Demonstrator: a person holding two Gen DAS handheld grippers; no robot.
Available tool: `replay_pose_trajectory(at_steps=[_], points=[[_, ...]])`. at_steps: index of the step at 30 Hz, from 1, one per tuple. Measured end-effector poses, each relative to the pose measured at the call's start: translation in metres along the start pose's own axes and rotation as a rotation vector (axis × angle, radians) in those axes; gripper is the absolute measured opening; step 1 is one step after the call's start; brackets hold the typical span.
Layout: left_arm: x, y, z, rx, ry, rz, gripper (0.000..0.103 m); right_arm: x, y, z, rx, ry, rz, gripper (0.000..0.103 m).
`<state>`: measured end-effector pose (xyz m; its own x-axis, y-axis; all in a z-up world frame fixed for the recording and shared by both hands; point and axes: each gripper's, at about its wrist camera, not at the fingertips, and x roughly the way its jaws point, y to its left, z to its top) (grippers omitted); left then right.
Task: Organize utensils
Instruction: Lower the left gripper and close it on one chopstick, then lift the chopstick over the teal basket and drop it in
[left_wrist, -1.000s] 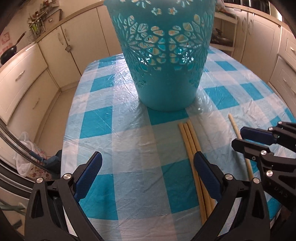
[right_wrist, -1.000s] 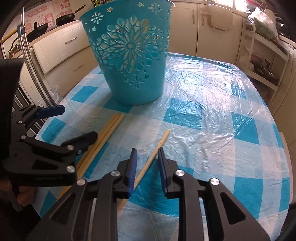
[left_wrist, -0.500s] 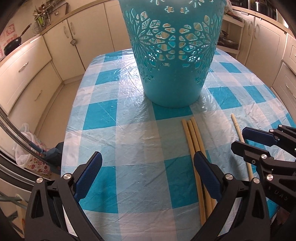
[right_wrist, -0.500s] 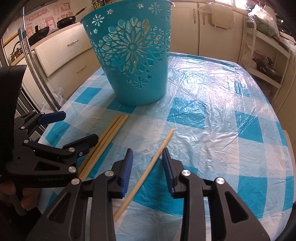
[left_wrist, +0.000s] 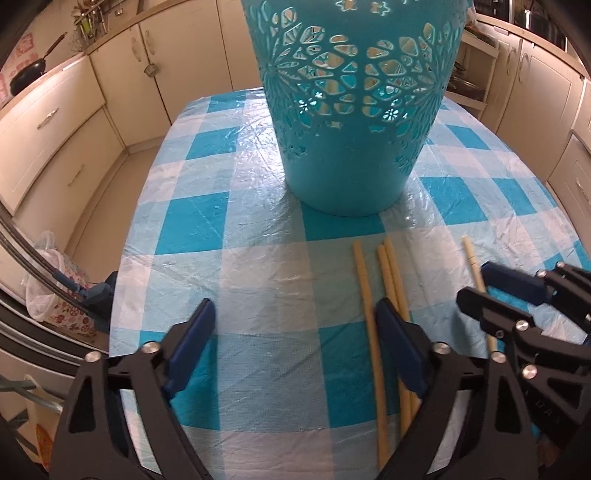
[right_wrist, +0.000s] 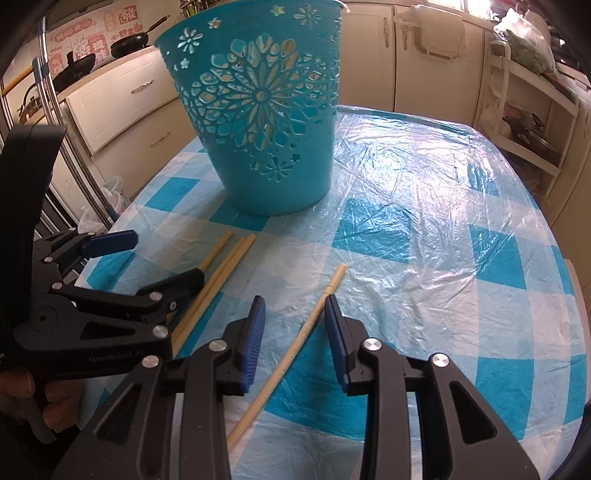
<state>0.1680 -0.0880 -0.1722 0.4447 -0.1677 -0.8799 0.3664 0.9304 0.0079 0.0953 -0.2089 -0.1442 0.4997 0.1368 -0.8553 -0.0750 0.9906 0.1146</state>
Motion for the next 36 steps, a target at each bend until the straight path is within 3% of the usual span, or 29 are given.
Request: replay_pose_trajectory(at_steps=[3, 8, 9, 12, 14, 22, 28, 36], points=[[-0.002, -0.005, 0.000, 0.001, 0.000, -0.025, 0.060, 0.000, 0.009, -0.001, -0.054, 0.002, -0.012, 0.020], [-0.003, -0.007, -0.002, -0.003, 0.002, -0.042, 0.056, 0.001, -0.002, 0.001, 0.013, -0.001, -0.001, 0.019], [-0.004, -0.007, -0.001, -0.002, -0.005, -0.044, 0.051, 0.001, -0.003, 0.001, 0.016, -0.002, 0.000, 0.019], [-0.004, -0.007, 0.002, -0.003, -0.002, -0.067, 0.015, 0.001, -0.001, -0.001, 0.006, -0.004, -0.008, 0.019], [-0.004, -0.004, 0.003, -0.024, 0.010, -0.096, 0.007, 0.000, -0.003, -0.001, 0.015, -0.004, -0.001, 0.019], [-0.012, 0.007, -0.006, -0.069, 0.031, -0.140, 0.005, -0.001, 0.001, -0.002, -0.010, -0.006, -0.026, 0.020], [-0.036, 0.010, -0.008, -0.058, -0.005, -0.130, 0.005, -0.001, 0.010, -0.005, -0.059, -0.007, -0.079, 0.020], [-0.068, 0.015, 0.001, -0.058, -0.067, -0.137, 0.005, -0.001, 0.009, -0.005, -0.051, -0.007, -0.075, 0.020]])
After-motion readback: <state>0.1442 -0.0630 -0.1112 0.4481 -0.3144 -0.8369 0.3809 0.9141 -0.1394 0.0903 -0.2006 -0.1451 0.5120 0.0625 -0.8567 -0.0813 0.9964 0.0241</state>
